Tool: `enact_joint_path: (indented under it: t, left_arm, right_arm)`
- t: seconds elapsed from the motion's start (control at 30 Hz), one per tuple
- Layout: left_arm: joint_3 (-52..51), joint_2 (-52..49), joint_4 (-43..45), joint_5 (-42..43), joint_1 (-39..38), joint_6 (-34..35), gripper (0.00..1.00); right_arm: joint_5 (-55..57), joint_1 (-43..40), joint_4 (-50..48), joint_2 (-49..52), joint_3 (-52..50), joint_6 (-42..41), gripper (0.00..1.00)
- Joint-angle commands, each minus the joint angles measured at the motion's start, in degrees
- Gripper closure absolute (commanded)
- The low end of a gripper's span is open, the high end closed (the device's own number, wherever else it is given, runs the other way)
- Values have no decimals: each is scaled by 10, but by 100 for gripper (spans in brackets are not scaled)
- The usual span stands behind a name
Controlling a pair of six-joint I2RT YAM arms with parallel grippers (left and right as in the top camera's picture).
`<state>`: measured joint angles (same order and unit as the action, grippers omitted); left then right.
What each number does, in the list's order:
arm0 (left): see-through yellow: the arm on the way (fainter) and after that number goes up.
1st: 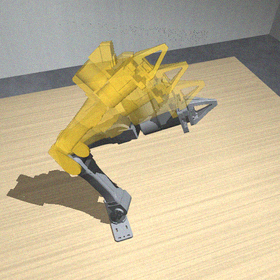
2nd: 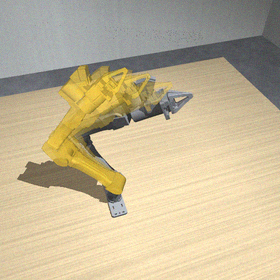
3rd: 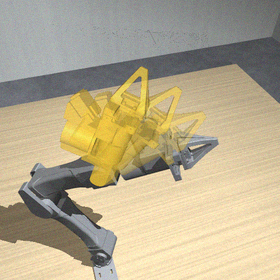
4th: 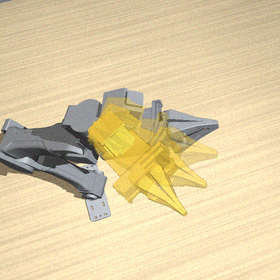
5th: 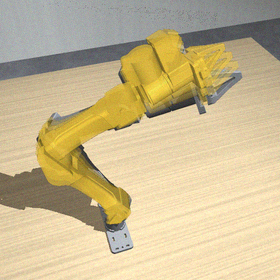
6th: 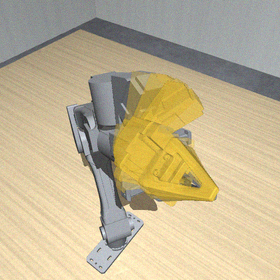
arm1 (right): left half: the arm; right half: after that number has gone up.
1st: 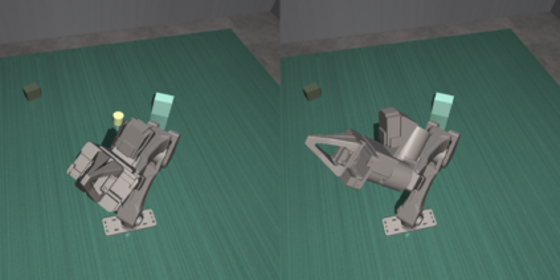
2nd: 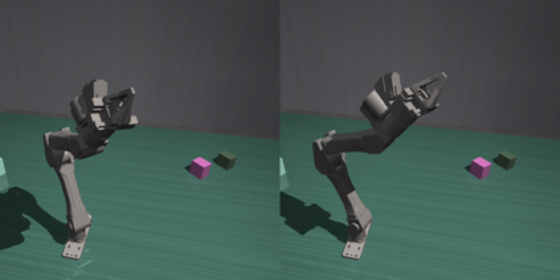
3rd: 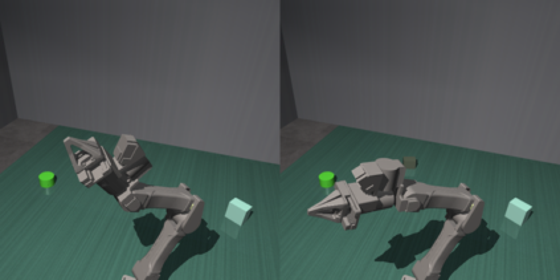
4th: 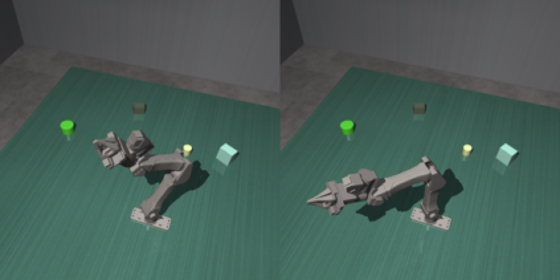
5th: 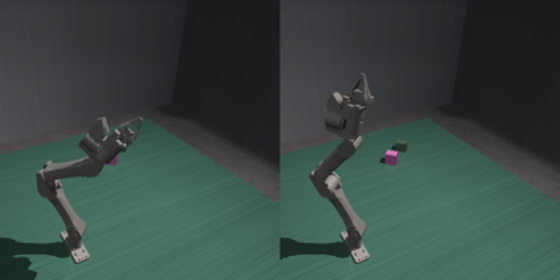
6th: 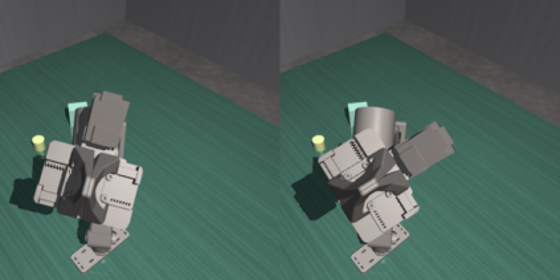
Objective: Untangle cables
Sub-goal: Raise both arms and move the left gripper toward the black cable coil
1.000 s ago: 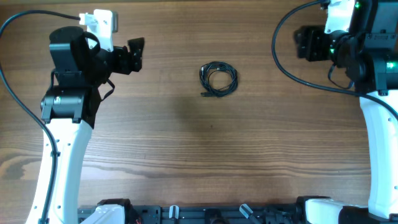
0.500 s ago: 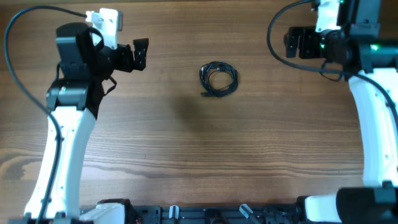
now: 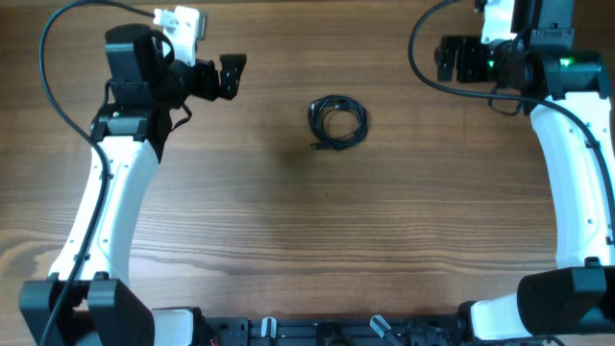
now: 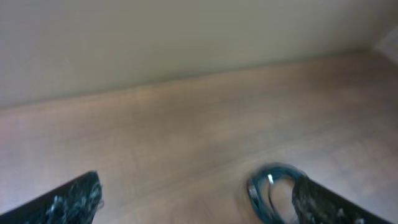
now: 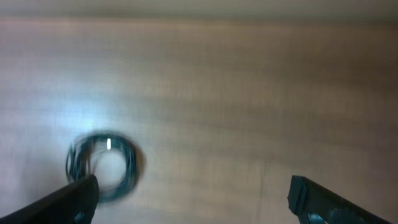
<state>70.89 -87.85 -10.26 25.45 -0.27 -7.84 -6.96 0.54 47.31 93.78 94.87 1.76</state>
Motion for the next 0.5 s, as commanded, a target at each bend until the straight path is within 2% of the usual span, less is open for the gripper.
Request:
enact_joint_path:
  t: [0.0, 0.07, 0.17, 0.4, 0.47]
  left_arm:
    - [11, -32, 84, 12, -10, -15, 0]
    - [11, -51, 121, -33, -20, -14, 0]
    - [11, -78, 123, -102, -37, -15, 0]
    - [11, -83, 17, -73, -73, -23, 0]
    - [11, -83, -3, -41, -94, -23, 0]
  right_arm:
    - [10, -2, -43, 5, 2, -3, 0]
    - [31, -1, -75, 5, 2, -3, 0]
    - [44, -1, -86, 5, 2, -3, 0]
    - [54, -1, 21, 5, 0, -50, 0]
    - [82, -1, 41, 5, -5, -116, 0]
